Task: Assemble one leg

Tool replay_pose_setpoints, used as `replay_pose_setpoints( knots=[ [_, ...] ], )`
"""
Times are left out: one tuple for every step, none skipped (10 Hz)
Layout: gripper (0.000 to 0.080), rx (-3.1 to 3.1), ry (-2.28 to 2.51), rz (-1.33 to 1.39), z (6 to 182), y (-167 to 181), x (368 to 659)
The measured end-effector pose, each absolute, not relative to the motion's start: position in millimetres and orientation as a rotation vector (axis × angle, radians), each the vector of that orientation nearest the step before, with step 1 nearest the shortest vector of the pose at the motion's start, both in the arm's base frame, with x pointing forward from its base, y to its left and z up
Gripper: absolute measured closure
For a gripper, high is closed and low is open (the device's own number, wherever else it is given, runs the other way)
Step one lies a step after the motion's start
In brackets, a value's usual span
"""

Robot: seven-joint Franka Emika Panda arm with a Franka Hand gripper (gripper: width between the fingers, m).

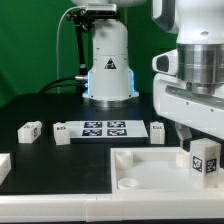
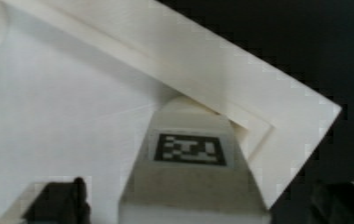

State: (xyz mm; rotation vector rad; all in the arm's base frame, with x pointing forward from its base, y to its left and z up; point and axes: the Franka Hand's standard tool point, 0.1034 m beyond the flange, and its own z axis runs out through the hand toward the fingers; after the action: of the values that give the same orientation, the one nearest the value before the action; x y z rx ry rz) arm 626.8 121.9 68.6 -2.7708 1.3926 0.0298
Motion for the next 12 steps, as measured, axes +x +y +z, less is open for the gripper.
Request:
replay_pose_setpoints(
  knots=[
    [0.0158,-2.833,1.26,0.027,68.5,122.3,626.7],
    [0.0152,-2.943,0.971,0.021,68.4,122.1,626.5],
    [0.0152,-2.98,0.849,0.018,68.5,123.2,626.3],
    [0.0152,-3.033,0.633,0.013,68.5,123.9,626.2],
    [0.015,-3.059,0.49,0.01,68.5,124.0,626.1],
    [0.015,-3.079,0.351,0.008,68.4,123.8,626.0],
    [0.015,-3.093,0.188,0.006,68.3,123.1,626.0],
    [0.015,-3.097,0.096,0.005,68.3,122.6,625.9],
    [0.015,-3.103,-0.098,0.001,68.3,121.0,626.2],
    [0.015,-3.098,-0.267,-0.004,68.2,120.1,626.4],
    [0.015,-3.092,-0.377,-0.007,68.3,119.8,626.6],
    [0.015,-3.09,-0.413,-0.012,68.6,119.9,627.1]
  ],
)
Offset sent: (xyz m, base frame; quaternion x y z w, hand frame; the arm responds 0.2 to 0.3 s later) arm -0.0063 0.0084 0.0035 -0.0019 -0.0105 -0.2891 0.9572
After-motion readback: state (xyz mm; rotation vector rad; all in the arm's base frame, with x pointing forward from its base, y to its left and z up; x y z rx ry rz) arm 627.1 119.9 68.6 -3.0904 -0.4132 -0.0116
